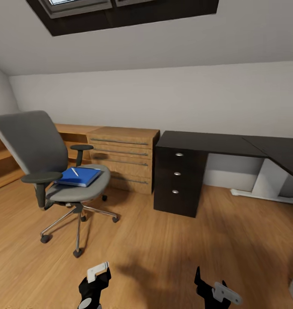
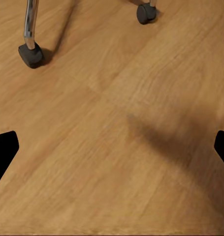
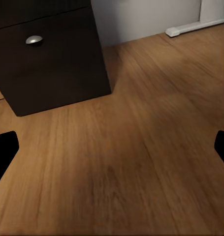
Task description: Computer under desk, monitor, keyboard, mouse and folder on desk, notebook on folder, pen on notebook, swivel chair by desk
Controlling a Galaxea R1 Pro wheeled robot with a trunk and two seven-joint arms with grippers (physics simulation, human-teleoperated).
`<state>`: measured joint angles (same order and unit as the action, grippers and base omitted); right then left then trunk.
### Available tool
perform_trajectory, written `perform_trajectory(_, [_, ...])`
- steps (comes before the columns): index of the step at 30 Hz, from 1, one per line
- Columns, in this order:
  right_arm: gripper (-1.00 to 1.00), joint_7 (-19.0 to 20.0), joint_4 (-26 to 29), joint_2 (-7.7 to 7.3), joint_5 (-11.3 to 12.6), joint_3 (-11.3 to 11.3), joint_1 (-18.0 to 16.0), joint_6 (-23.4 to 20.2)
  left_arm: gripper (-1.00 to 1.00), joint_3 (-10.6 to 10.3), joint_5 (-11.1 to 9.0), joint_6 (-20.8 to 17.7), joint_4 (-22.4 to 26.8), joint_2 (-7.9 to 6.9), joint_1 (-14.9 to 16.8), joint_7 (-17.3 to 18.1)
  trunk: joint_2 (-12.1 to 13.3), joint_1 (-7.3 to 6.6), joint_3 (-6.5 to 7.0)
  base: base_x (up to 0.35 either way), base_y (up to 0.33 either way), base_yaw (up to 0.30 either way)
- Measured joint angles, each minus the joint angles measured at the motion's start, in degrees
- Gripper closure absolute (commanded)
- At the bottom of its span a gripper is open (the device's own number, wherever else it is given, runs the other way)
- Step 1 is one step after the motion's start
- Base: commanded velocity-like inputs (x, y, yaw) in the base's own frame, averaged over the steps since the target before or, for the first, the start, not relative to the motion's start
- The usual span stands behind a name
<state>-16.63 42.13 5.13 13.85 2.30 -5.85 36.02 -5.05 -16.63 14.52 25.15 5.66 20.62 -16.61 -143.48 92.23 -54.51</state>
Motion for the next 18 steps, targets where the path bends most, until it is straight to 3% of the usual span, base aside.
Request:
perform_trajectory(10, [-1.0,0.01,-0.01,0.0,-0.01,0.0,0.0,0.0,-1.0,0.0,-0.01,-0.08,0.01,0.06,0.0,-0.01,0.0,0.01,0.01,-0.285,-0.169,-0.003])
perform_trajectory(18, [-1.0,0.01,-0.02,0.0,-0.01,0.0,-0.02,0.0,-1.0,0.0,-0.01,-0.08,0.01,0.07,0.0,-0.02,0.0,0.01,0.01,-0.323,-0.082,0.0])
